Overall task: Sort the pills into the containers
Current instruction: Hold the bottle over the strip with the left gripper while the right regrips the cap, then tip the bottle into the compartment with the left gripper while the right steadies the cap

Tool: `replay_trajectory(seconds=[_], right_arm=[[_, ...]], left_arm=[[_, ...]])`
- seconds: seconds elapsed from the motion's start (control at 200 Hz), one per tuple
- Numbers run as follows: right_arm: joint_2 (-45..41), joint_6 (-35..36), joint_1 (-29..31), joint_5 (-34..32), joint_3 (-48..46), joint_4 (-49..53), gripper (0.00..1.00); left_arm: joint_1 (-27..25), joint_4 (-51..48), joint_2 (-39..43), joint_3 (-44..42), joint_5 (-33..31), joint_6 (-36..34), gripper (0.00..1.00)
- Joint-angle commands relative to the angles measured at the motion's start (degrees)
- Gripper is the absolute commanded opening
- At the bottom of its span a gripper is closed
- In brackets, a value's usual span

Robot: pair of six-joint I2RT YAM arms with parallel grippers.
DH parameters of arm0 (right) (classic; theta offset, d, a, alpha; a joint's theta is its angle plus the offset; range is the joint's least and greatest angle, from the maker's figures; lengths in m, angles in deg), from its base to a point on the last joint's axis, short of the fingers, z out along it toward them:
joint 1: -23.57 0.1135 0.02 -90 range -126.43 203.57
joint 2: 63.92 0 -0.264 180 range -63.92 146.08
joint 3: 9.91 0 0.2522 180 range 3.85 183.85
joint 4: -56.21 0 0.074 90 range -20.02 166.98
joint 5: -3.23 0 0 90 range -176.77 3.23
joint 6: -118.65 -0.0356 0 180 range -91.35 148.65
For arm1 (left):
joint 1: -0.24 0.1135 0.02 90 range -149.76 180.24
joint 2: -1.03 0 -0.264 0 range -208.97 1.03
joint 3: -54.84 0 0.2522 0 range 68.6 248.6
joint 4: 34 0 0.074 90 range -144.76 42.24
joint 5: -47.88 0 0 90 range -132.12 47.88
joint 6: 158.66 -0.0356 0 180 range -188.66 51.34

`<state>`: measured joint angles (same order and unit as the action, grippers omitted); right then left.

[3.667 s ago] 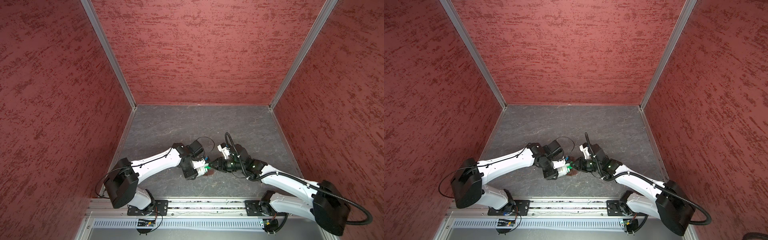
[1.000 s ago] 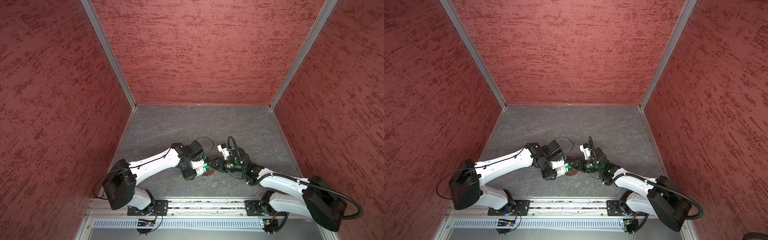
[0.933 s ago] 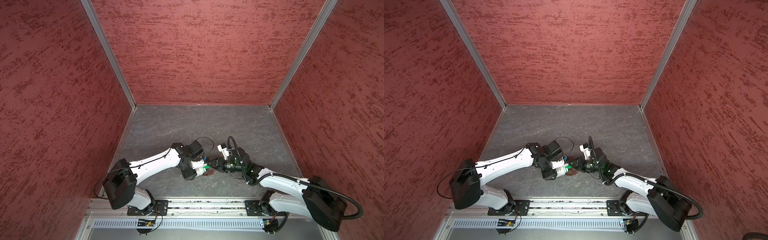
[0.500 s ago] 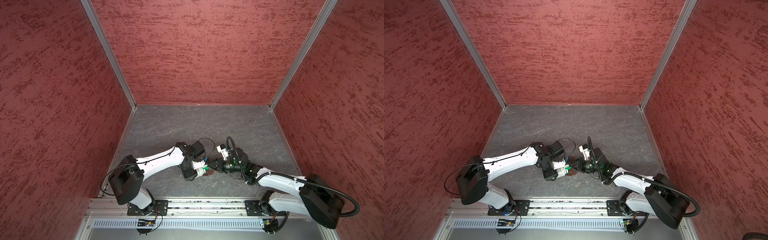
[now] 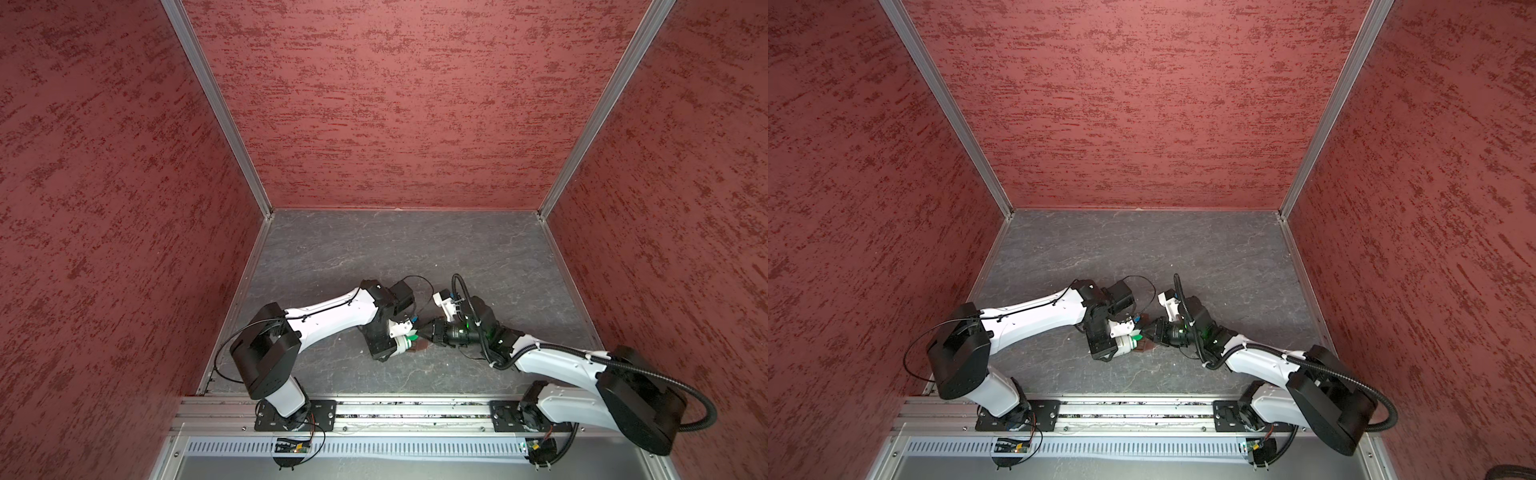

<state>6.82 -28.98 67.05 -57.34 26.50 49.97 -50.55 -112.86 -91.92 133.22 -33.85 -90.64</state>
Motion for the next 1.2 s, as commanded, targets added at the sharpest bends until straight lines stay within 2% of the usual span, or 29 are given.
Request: replay_trajectory(seconds=[0.0,1.197], right_arm=[[-0.14,1.11,0.89,-1.36,1.0,0.13,0.14],[-3.77,2.76,1.42,-4.64,-1.8,2.87,0.13]], left_arm=[[-0.45,-1.57,-0.99,1.8,-0.55,-1.47,0.0],[-2.98,-10.37,-10.12,12.35,-3.25,-2.19,0.0]])
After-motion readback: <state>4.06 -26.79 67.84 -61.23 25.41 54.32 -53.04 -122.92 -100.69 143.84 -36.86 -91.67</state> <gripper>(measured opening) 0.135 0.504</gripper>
